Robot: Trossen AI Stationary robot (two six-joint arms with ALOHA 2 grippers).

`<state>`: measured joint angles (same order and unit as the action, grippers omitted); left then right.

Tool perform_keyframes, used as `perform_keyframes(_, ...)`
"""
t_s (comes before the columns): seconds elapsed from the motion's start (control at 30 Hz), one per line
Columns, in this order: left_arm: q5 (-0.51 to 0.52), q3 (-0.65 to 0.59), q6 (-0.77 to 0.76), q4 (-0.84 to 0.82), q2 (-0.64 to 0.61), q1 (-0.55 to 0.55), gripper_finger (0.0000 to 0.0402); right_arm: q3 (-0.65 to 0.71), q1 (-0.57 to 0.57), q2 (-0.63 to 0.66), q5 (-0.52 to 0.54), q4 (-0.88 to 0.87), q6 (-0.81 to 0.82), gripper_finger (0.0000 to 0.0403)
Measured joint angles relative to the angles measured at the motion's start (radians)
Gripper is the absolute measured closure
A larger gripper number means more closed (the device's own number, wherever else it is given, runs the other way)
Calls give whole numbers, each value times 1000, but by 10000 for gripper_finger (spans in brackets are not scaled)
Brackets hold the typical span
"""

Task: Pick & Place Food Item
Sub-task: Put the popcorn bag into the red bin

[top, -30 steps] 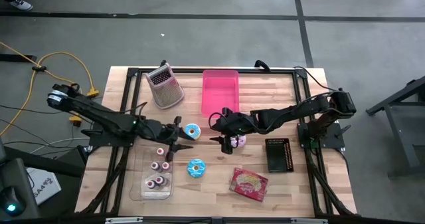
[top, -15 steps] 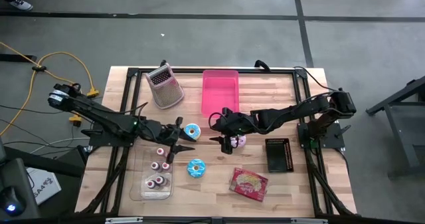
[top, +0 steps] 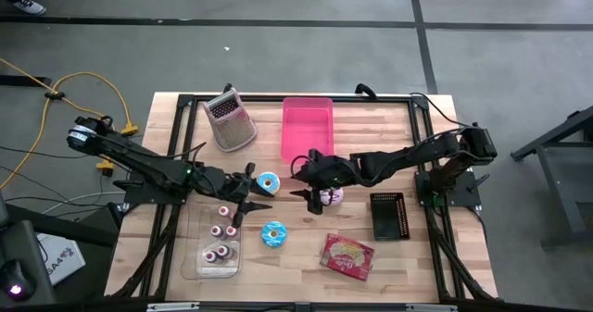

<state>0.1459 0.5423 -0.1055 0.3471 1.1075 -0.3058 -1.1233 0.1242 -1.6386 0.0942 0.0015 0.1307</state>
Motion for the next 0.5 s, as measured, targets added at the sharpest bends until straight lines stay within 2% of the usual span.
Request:
perform_keyframes(0.3, 1, 0, 0, -1, -1, 0, 263, 0, 0, 0, 0, 173, 91, 195)
perform_keyframes(0.5, 6, -1, 0, -1, -1, 2, 263, 0, 0, 1, -9, 228, 115, 195)
